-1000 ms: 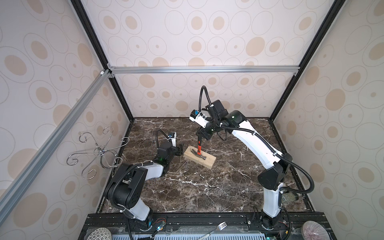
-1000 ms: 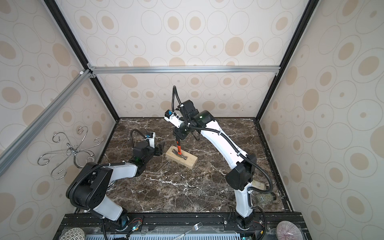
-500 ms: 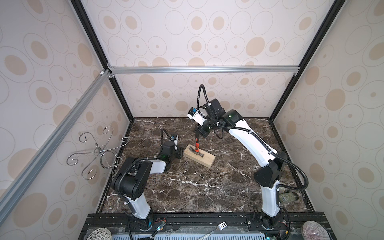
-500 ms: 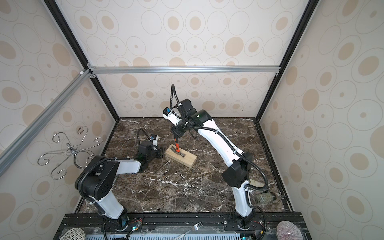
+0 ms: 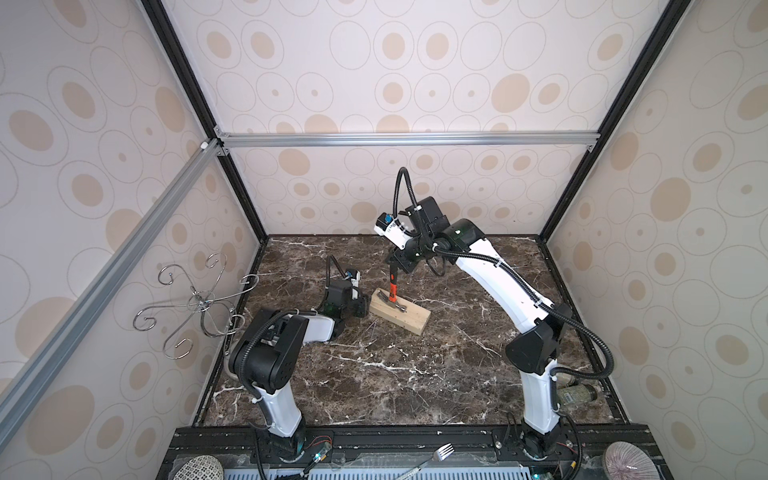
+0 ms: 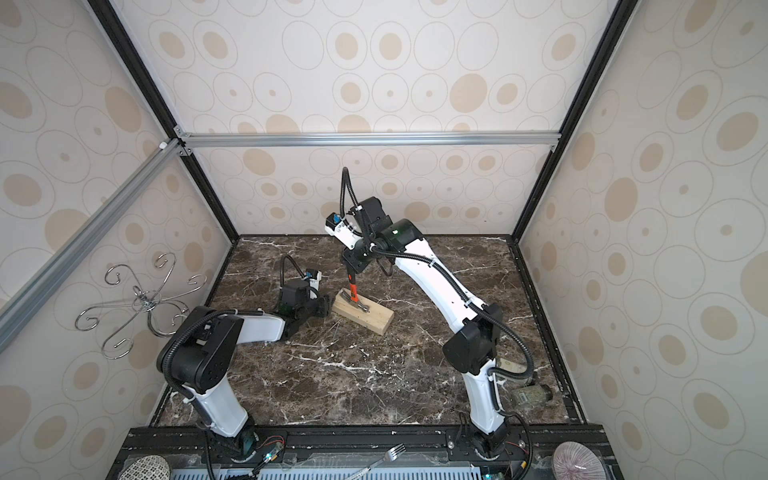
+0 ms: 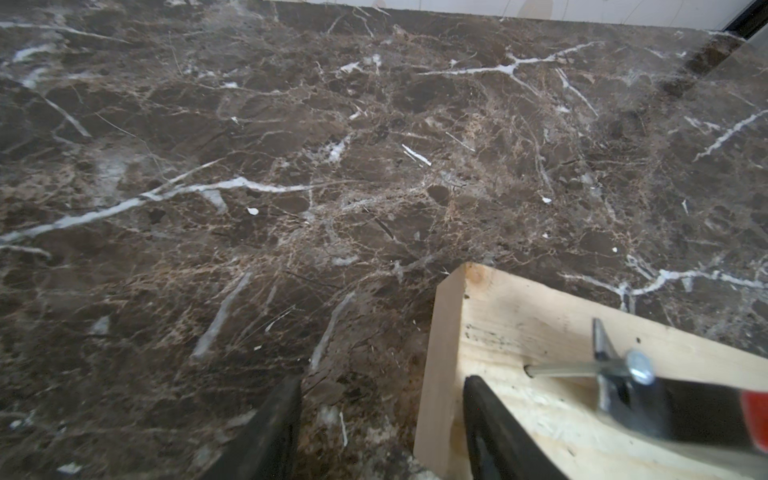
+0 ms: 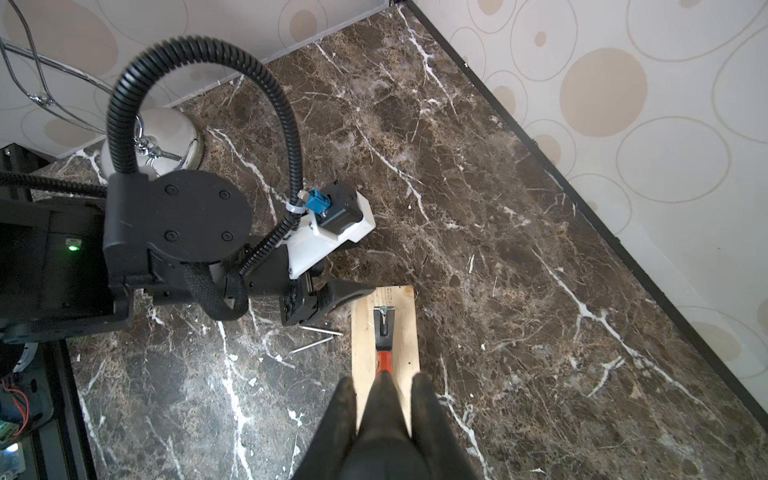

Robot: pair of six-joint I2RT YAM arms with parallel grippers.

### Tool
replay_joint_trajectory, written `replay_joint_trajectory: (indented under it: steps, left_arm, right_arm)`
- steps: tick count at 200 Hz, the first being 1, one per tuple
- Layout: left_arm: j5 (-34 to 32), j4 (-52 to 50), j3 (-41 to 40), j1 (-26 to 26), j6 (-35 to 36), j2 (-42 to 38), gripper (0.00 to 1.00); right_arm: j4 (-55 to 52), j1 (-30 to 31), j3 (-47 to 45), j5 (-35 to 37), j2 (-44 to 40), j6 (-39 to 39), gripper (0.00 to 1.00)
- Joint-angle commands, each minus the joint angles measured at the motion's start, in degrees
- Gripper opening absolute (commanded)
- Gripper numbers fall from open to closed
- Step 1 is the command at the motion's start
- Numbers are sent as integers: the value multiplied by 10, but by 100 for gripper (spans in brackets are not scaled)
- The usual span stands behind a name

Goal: Use a claw hammer to pull out a nail
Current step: Remove the nail from the mounting plate.

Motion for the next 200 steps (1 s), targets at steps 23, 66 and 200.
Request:
replay_joint_trajectory:
  steps: [23,66,200]
  left_arm:
    - [19,-21,21,4,-4,20,60]
    - [-7,-43,28,4,-2,18,62]
    - [46,-96,73,20,-19,57,67]
  right_arm:
    - [54,6,20,-12,1,-49,2]
    - [71,7,-13,2,-13,-47,1]
    - [468,4,-452,-17,-228,26,0]
